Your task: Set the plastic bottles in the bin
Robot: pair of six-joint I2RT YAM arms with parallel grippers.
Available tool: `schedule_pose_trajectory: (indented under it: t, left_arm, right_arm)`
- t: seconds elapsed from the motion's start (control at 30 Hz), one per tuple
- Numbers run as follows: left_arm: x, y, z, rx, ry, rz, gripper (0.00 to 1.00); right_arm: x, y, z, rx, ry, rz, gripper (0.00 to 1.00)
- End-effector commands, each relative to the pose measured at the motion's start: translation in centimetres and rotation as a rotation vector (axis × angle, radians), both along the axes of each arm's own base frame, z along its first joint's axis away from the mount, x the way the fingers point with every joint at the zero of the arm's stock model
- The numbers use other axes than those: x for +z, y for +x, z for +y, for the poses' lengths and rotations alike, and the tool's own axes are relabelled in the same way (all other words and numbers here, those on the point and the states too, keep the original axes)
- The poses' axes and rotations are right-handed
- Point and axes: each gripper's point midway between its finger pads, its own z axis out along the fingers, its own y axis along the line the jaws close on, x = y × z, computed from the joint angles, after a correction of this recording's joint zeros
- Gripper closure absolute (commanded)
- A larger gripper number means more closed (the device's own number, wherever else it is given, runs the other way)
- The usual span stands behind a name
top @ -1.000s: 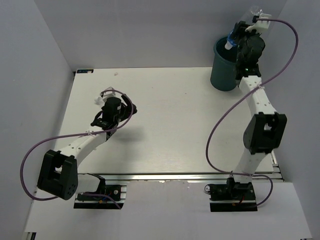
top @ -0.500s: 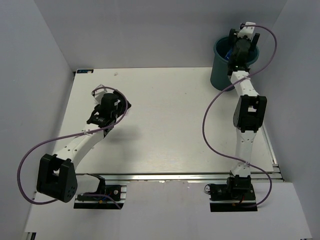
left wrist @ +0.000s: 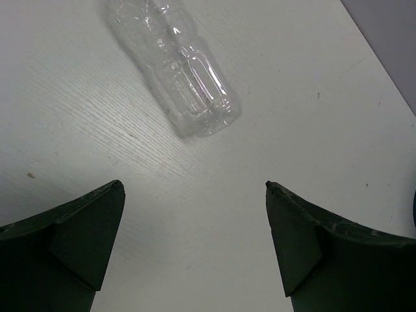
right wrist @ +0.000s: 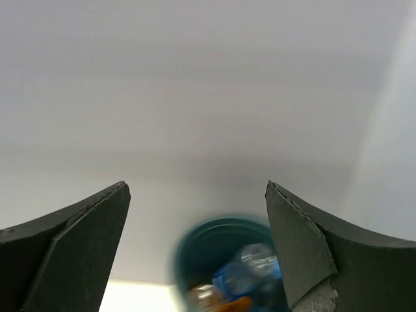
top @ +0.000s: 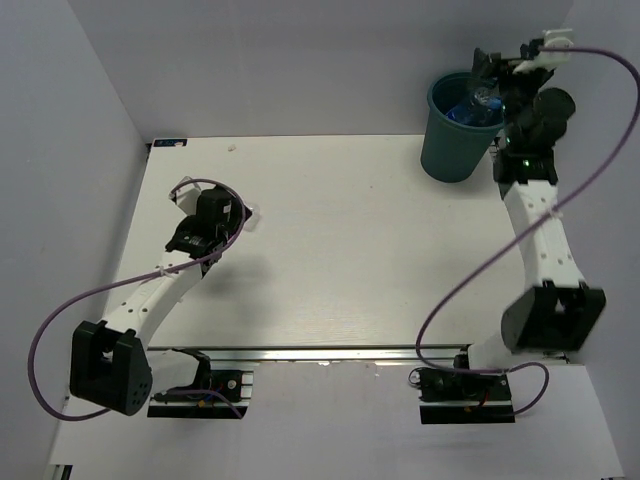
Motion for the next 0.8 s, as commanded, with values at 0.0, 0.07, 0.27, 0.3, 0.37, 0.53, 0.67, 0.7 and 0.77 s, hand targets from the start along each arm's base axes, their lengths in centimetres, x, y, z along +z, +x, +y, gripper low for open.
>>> schedule_pose_trajectory:
  t: [0.0, 0.07, 0.27, 0.3, 0.37, 0.53, 0.67, 0.7, 0.77]
  left_arm:
    - [2.7, -1.0, 1.2, 0.063, -0.011, -0.018, 0.02]
    - [3.1, -1.7, 1.8, 0.093, -0.010, -0.010, 0.02]
    - [4.0, -3.3, 3.3, 0.176, -0.032, -0.053, 0.02]
    - [3.8, -3.5, 3.5, 0.186, -0.030, -0.046, 0.02]
    - [3.6, -3.2, 3.7, 0.207, -0.018, -0.032, 0.02]
    - [3.0, -1.0, 3.9, 0.294, -0.022, -0.006, 0.02]
    - [2.9, 0.7, 3.2, 0.292, -0.026, 0.021, 0.02]
    - [2.8, 1.0, 3.1, 0.290, -0.026, 0.021, 0.02]
    - [2.4, 1.3, 3.0, 0.291, -0.025, 0.025, 0.02]
  right_arm:
    - [0.2, -6.8, 6.1, 0.332, -0.016, -0.020, 0.11]
    - [-3.7, -8.9, 8.9, 0.420, -0.023, 0.028, 0.11]
    - [-6.3, -15.2, 11.4, 0.539, -0.072, 0.025, 0.11]
    - [-6.0, -16.4, 11.7, 0.563, -0.077, 0.015, 0.11]
    - [-6.9, -17.5, 12.1, 0.595, -0.081, 0.027, 0.11]
    - [-9.6, -19.2, 13.9, 0.721, -0.087, 0.091, 0.11]
    - [-11.4, -18.2, 14.0, 0.724, -0.058, 0.178, 0.11]
    - [-11.4, -18.0, 13.9, 0.719, -0.053, 0.185, 0.11]
    - [-11.6, -18.1, 13.8, 0.715, -0.049, 0.192, 0.11]
